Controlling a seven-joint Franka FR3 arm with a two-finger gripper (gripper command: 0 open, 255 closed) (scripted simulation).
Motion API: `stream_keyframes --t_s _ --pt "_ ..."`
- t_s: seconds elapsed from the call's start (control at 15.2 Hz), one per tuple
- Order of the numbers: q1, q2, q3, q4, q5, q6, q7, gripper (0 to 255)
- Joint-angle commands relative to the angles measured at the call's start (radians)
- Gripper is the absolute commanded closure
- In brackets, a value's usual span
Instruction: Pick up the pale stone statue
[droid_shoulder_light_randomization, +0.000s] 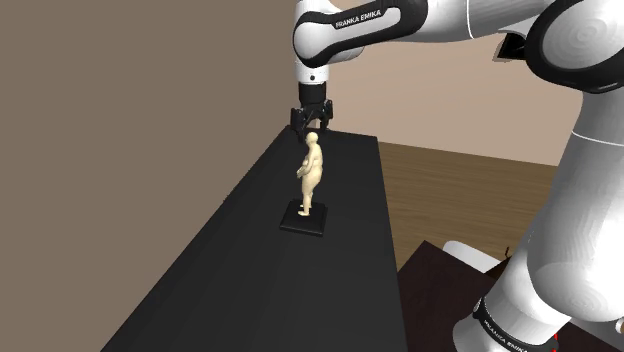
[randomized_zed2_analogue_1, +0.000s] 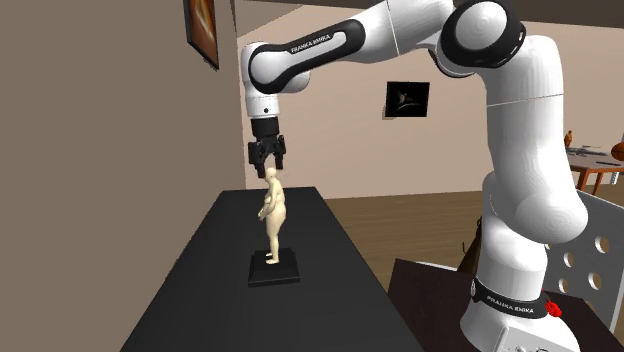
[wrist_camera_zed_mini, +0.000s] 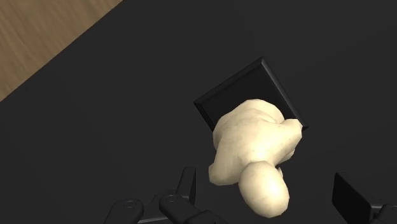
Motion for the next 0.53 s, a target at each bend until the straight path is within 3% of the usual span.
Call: stream_keyframes --t_s 0.0,0.07,0.46 --pt "0.0 0.002 0.0 -0.006 0.0 0.009 0.001 0" --pt "0.0 0.003 0.0 -0.007 0.0 0.011 0.0 255" --pt "-0.001 0.003 0.0 -0.006 0.0 0.011 0.0 255"
